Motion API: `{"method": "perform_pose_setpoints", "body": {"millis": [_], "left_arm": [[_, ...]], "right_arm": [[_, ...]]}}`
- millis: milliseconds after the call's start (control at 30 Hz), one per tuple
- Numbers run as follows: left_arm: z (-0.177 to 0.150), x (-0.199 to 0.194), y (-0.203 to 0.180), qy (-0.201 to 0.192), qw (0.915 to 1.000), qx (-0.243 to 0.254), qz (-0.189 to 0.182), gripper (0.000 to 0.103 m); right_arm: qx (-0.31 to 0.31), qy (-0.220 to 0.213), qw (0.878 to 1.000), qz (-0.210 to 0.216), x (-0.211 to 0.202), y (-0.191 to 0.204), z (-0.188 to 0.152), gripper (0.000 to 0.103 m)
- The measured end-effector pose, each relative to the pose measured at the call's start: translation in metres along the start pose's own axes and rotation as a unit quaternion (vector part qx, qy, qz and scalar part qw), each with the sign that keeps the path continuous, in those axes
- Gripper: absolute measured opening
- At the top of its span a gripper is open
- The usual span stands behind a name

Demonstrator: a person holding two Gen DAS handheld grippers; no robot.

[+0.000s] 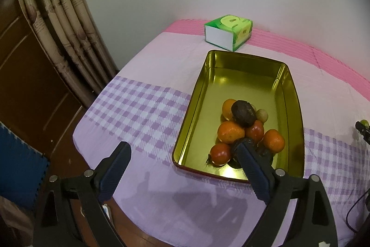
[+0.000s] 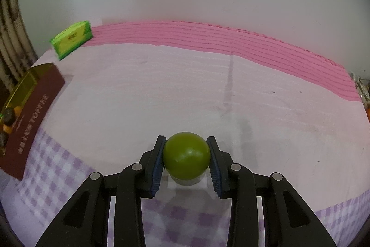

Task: Organize fruits
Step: 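Carry the green lime into the tin tray with the right gripper and release it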

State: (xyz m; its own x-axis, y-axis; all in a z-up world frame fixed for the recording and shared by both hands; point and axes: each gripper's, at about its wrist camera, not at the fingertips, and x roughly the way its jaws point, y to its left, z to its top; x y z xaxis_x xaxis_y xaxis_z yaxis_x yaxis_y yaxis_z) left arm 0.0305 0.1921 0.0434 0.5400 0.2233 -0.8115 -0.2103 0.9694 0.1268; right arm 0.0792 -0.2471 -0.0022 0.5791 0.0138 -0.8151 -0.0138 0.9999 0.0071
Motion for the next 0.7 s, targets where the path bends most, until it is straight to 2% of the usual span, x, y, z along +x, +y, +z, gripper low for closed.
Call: {"method": "perform_pose_setpoints", "body": {"millis": [433, 700], "left_arm": [[0.001, -0.005, 0.020, -0.008, 0.9993, -0.033, 0.017, 0.093], [0.001, -0.003, 0.023, -0.005, 0.9991, -0.039, 0.017, 0.093]], "right_arm": [[-0.058, -0.013, 0.996, 0.061, -0.030, 0.072, 0.017, 0.036], [-0.105, -0.027, 0.987, 0.118, -0.048, 0.137, 0.031, 0.036]]}}
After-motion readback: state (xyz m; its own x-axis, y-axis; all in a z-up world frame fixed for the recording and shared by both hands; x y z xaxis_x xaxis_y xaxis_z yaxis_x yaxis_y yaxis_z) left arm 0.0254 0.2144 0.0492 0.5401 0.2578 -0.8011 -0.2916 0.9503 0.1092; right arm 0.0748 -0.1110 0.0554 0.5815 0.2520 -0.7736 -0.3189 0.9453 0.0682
